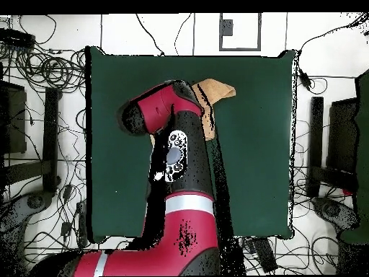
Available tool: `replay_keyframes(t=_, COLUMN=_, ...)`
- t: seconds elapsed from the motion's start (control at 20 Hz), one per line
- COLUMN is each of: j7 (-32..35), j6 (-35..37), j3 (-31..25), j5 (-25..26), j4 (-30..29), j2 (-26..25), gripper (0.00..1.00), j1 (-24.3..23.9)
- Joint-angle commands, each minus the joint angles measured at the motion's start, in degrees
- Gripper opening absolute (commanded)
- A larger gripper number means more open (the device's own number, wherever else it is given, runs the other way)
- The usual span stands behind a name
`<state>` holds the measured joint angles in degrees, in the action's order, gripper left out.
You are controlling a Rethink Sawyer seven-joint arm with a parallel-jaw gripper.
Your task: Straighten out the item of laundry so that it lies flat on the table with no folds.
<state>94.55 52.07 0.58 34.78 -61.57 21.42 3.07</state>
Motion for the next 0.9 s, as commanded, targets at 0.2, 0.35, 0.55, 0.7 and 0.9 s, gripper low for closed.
replay_keyframes(t=0.2, j7=14.99, j6=-1.48, j3=0.63, j5=-2.87, j4=-2.39, j2=1.26, gripper=1.00, j1=2.46)
replay_keyframes(t=0.35, j7=14.93, j6=0.20, j3=0.38, j5=-4.60, j4=-2.41, j2=0.51, gripper=1.00, j1=1.87)
replay_keyframes(t=0.55, j7=13.59, j6=0.08, j3=-1.33, j5=-7.83, j4=-3.75, j2=-0.12, gripper=1.00, j1=0.17)
replay_keyframes(t=0.7, j7=12.15, j6=1.36, j3=-2.02, j5=-9.50, j4=-4.04, j2=-0.78, gripper=1.00, j1=-0.35)
replay_keyframes(t=0.9, j7=10.30, j6=4.96, j3=-1.83, j5=-10.76, j4=-2.66, j2=-2.49, gripper=1.00, j1=-0.14)
